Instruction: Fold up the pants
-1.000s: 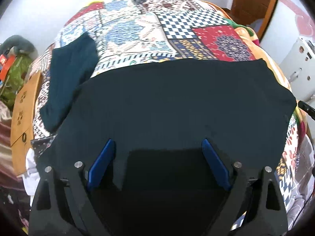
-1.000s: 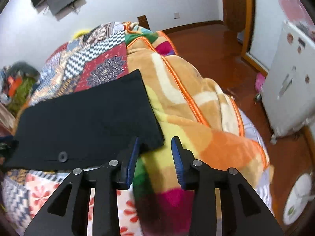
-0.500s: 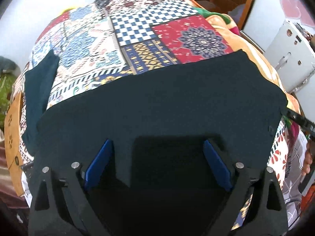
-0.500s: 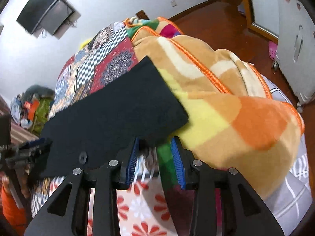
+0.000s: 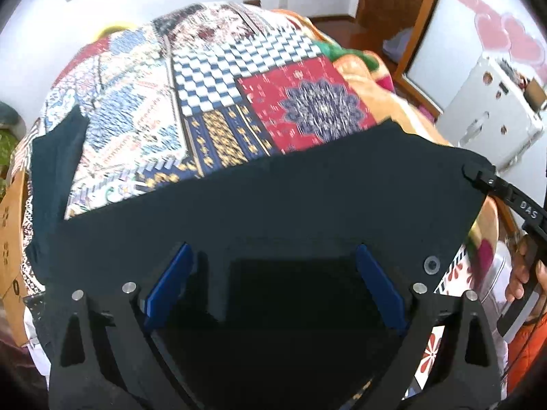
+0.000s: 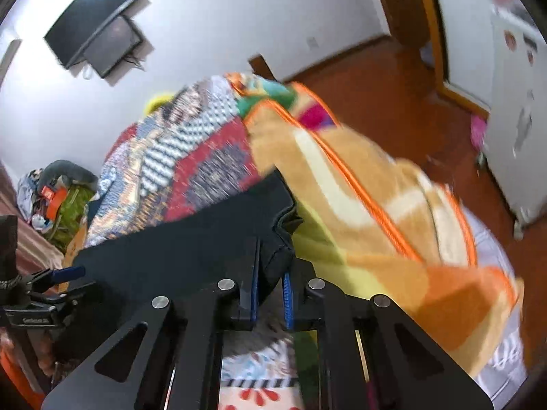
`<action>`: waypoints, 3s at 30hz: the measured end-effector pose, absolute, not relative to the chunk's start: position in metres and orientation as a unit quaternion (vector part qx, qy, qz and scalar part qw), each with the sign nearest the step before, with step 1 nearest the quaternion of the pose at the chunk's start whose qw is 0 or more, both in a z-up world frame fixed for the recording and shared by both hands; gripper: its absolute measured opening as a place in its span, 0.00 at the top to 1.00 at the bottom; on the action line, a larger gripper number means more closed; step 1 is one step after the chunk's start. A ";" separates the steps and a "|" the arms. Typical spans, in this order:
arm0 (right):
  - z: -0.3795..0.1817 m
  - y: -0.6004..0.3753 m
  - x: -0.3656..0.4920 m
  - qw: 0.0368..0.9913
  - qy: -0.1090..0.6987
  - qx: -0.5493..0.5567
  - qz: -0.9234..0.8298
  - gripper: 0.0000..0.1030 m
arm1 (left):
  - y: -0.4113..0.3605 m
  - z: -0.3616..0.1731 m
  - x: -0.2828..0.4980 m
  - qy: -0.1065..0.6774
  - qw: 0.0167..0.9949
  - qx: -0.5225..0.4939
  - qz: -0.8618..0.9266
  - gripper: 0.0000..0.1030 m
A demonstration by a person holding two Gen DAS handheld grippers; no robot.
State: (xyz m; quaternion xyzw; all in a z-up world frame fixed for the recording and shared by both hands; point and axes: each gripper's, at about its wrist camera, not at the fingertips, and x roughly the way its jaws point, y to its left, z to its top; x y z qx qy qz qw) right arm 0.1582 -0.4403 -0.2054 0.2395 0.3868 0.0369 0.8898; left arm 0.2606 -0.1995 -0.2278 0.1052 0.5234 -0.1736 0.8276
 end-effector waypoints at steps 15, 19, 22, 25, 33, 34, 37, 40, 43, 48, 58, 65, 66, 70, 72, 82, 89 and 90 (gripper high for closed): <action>-0.077 -0.348 0.173 0.928 0.276 0.178 0.175 0.91 | -0.087 -0.134 0.229 0.424 0.897 0.042 -0.120 0.06; -0.057 -0.306 0.175 0.930 0.260 0.146 0.216 0.91 | -0.048 -0.124 0.216 0.404 0.909 0.027 -0.095 0.06; -0.050 -0.268 0.177 0.922 0.262 0.127 0.255 0.91 | -0.018 -0.119 0.204 0.388 0.919 0.020 -0.069 0.05; -0.054 -0.230 0.177 0.912 0.273 0.104 0.289 0.91 | 0.013 -0.117 0.192 0.375 0.926 0.007 -0.042 0.03; -0.137 -0.131 0.163 0.840 0.390 0.037 0.376 0.91 | 0.073 -0.143 0.176 0.405 0.914 -0.029 0.008 0.03; -0.150 -0.123 0.159 0.828 0.407 0.026 0.384 0.91 | 0.076 -0.148 0.176 0.412 0.911 -0.030 0.011 0.03; -0.180 -0.105 0.153 0.798 0.456 0.004 0.394 0.86 | 0.081 -0.160 0.175 0.426 0.904 -0.035 0.016 0.03; -0.189 -0.105 0.151 0.788 0.473 -0.007 0.394 0.79 | 0.082 -0.164 0.174 0.431 0.901 -0.039 0.016 0.03; -0.177 -0.111 0.150 0.779 0.477 -0.003 0.407 0.68 | 0.076 -0.163 0.178 0.434 0.900 -0.041 0.008 0.03; -0.142 -0.137 0.149 0.809 0.432 -0.002 0.399 0.59 | 0.051 -0.155 0.191 0.428 0.904 -0.025 -0.011 0.03; -0.135 -0.202 0.192 0.866 0.396 -0.034 0.303 0.58 | -0.019 -0.165 0.236 0.451 0.890 0.021 -0.072 0.03; -0.202 -0.207 0.218 0.834 0.478 -0.037 0.271 0.58 | -0.054 -0.224 0.261 0.520 0.848 0.067 -0.080 0.03; -0.210 -0.209 0.219 0.828 0.489 -0.040 0.271 0.58 | -0.057 -0.233 0.262 0.529 0.842 0.076 -0.078 0.03; -0.213 -0.217 0.210 0.834 0.478 -0.037 0.274 0.52 | -0.053 -0.249 0.254 0.531 0.841 0.078 -0.071 0.00; -0.211 -0.220 0.207 0.833 0.480 -0.032 0.274 0.51 | -0.050 -0.248 0.251 0.534 0.840 0.071 -0.071 0.00; -0.204 -0.230 0.190 0.837 0.483 -0.036 0.255 0.51 | -0.036 -0.242 0.211 0.513 0.856 0.049 -0.047 0.00; -0.177 -0.222 0.176 0.850 0.456 -0.038 0.260 0.50 | -0.025 -0.224 0.190 0.493 0.868 0.048 -0.013 0.00; -0.170 -0.220 0.173 0.854 0.447 -0.039 0.263 0.49 | -0.021 -0.219 0.187 0.487 0.872 0.048 -0.006 0.00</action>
